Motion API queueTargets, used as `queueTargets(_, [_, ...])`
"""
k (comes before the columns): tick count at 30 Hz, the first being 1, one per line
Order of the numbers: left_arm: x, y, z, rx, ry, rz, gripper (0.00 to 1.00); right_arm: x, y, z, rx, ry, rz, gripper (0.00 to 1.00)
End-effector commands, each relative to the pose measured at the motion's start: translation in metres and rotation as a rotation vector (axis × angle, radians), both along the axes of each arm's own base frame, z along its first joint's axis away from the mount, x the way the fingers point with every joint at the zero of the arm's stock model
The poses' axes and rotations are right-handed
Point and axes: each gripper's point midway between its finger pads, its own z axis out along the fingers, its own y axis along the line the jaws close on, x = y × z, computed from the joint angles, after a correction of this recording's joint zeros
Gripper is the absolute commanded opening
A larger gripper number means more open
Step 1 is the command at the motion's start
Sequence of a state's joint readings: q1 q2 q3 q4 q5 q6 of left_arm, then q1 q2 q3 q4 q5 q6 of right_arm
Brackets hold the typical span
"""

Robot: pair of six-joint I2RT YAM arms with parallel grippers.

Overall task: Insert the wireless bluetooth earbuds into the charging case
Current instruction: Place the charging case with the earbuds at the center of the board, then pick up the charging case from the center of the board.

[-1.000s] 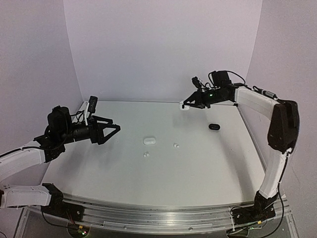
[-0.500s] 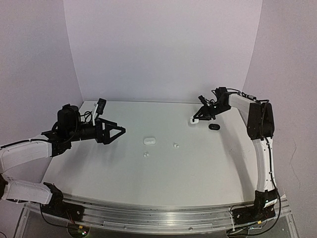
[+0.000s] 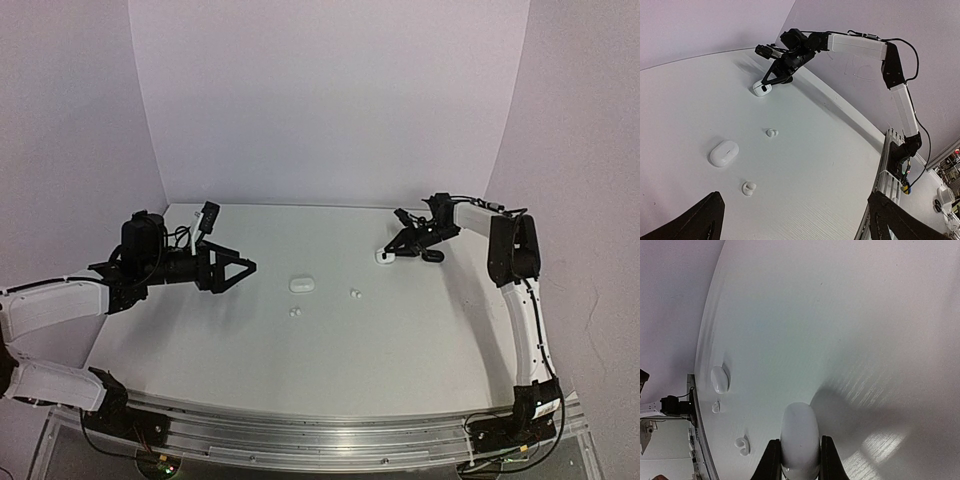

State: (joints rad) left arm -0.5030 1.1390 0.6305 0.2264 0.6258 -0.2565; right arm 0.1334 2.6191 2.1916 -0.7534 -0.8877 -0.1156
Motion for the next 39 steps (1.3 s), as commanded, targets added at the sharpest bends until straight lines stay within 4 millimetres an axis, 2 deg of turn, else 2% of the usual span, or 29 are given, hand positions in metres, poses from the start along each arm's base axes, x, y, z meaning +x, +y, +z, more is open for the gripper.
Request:
queueTargets(1, [0.006,-0.004,0.023,-0.02,-0.074,-0.009,0.99,0.01,-0.008,-0.006,-0.006,-0.006,-0.015,0.06])
queueTargets(3, [0.006,-0.004,0.023,-0.021,-0.074,-0.007,0.99,0.011,-0.01,-0.011,-0.027,-0.005,-0.021,0.11])
queueTargets(6, [0.005,-0.003,0.024,-0.02,-0.081,-0.004,0.99,0.01,-0.014,-0.018,-0.064,-0.005,-0.028,0.25])
queueTargets(12, [0.005,-0.002,0.023,-0.017,-0.083,0.0,0.99,0.017,-0.019,-0.016,-0.106,-0.027,-0.049,0.42])
queueTargets(17, [0.004,-0.002,0.024,-0.021,-0.084,-0.004,0.99,0.029,-0.024,-0.007,-0.145,-0.062,-0.082,0.44])
queueTargets(25, [0.004,0.0,0.024,-0.008,-0.096,0.002,0.99,0.026,-0.036,0.005,-0.236,-0.074,-0.133,0.46])
queueTargets(29, [0.003,0.0,0.026,-0.01,-0.104,-0.001,1.0,0.033,-0.04,0.023,-0.253,-0.112,-0.166,0.5])
queueTargets(33, [0.007,0.0,0.023,-0.001,-0.09,0.016,0.99,0.038,-0.035,0.049,-0.22,-0.148,-0.173,0.51])
queueTargets(35, [0.014,0.001,0.017,0.041,-0.088,0.03,0.99,0.039,-0.029,0.068,-0.206,-0.187,-0.169,0.52])
queueTargets(39, [0.022,-0.011,-0.009,0.202,-0.088,-0.083,0.98,0.04,-0.015,0.124,-0.151,-0.303,-0.146,0.57])
